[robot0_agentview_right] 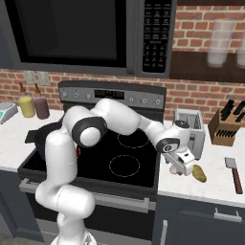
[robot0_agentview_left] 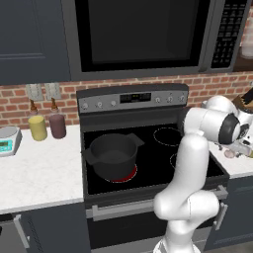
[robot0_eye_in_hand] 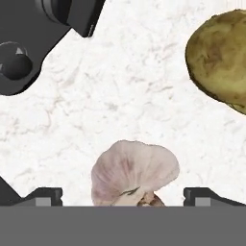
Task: Put the potato and garlic in the pot. Retrieve the spatula and lightly stir the vegetables in the pot.
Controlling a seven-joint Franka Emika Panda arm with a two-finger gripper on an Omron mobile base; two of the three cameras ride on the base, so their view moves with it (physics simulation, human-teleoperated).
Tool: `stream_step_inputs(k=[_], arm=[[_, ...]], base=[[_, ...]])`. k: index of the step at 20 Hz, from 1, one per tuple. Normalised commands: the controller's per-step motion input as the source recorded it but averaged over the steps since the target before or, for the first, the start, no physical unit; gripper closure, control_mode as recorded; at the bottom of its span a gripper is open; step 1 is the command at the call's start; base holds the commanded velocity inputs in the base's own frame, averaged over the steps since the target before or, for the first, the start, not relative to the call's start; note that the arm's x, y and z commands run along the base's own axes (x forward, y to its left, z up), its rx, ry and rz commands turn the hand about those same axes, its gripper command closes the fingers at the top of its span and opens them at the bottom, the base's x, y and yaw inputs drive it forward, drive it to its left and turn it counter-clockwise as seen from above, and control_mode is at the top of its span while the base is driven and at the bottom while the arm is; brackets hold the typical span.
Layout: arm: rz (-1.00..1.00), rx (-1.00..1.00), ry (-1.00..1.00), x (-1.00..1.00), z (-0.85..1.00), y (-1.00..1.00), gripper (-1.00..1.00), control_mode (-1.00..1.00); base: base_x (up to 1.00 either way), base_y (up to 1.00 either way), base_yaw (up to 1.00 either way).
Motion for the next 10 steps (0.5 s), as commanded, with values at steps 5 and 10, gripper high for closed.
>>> stream_step_inputs(k=[5,10], arm=[[-0.03,0.0,0.0,0.18,-0.25,0.0,1.0,-1.0],[0.0,-0.01,0.0,0.0,-0.12,0.0,1.0,-1.0]], base=[[0.0,0.0,0.0],[0.0,0.0,0.0]])
